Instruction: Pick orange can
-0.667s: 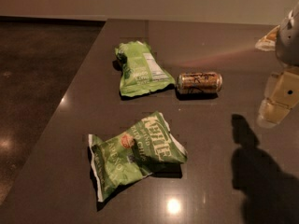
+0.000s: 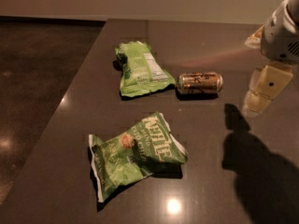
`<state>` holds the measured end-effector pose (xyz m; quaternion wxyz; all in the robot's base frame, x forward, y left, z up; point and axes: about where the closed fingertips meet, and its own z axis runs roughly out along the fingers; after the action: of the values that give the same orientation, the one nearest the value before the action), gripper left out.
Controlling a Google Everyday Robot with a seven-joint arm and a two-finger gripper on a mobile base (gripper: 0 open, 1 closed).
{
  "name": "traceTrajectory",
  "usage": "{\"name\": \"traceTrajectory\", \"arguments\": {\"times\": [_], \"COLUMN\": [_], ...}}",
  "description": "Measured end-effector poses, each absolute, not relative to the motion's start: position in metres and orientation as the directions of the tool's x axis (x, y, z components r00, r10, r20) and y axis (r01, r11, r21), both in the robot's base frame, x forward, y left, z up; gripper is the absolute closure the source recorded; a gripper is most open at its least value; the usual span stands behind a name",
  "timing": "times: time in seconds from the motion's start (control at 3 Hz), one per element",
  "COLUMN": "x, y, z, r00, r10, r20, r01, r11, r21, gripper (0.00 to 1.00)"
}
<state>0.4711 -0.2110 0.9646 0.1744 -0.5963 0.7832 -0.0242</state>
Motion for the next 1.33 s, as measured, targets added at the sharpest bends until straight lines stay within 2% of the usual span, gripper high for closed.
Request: {"name": "traceTrajectory", "arguments": {"times": [0.67, 1.33], "x": [0.554, 0.594], "y": [-0.189, -0.174], "z": [0.913, 0.869], "r00": [-0.220, -0.192], "r10": [-0.937, -0.956], "r20": [-0.272, -0.222], "r01": [-0.937, -0.959], "r11": [0.280, 0.231], "r21": [-0.208, -0.167], "gripper": [0.00, 0.00]}}
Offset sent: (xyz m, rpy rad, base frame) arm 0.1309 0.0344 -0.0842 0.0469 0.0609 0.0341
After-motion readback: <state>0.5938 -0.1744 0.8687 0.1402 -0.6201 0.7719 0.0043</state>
